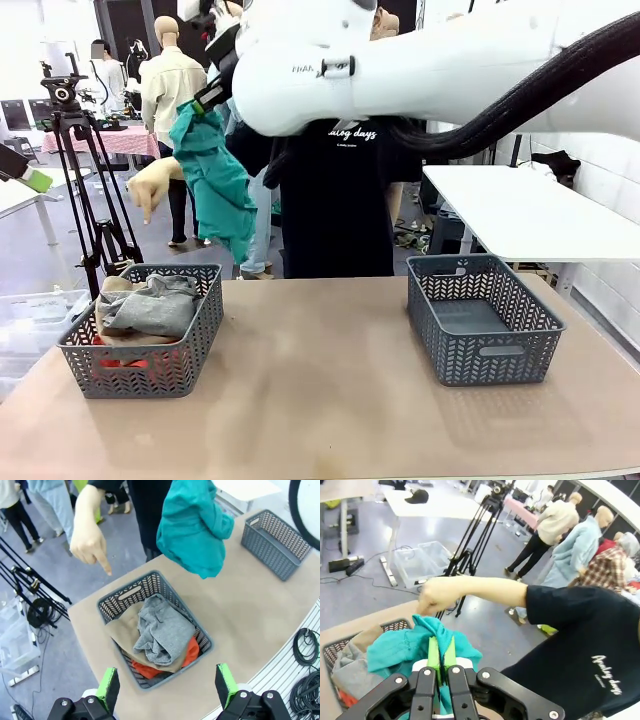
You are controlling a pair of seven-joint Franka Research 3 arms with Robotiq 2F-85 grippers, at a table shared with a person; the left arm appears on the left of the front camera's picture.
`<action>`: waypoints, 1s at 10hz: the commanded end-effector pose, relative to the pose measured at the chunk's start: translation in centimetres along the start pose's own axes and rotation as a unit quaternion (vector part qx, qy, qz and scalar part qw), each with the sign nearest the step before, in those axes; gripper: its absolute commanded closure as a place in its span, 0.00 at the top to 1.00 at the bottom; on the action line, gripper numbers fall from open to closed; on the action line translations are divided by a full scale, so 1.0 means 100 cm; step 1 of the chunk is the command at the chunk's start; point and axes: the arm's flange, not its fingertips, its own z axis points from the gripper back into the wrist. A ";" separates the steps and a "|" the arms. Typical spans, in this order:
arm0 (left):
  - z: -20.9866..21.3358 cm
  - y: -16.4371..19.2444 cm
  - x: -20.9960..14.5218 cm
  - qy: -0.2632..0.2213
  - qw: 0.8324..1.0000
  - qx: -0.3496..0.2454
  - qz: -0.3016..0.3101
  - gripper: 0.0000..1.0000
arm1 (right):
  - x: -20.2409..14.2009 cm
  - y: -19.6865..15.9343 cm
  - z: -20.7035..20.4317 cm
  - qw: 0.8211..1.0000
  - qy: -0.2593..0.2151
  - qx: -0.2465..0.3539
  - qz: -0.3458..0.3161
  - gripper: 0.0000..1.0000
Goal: Sort the tops and bottoms.
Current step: Sort the clothes according to human instructions.
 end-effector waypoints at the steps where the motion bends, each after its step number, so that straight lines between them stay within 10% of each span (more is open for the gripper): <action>1: 0.001 0.002 0.001 0.005 1.000 0.002 -0.002 1.00 | 0.005 0.012 -0.051 0.999 -0.024 0.023 0.004 0.00; 10: 0.001 0.002 0.001 0.005 1.000 0.002 -0.002 1.00 | -0.050 0.050 -0.203 0.979 0.028 0.198 -0.040 0.00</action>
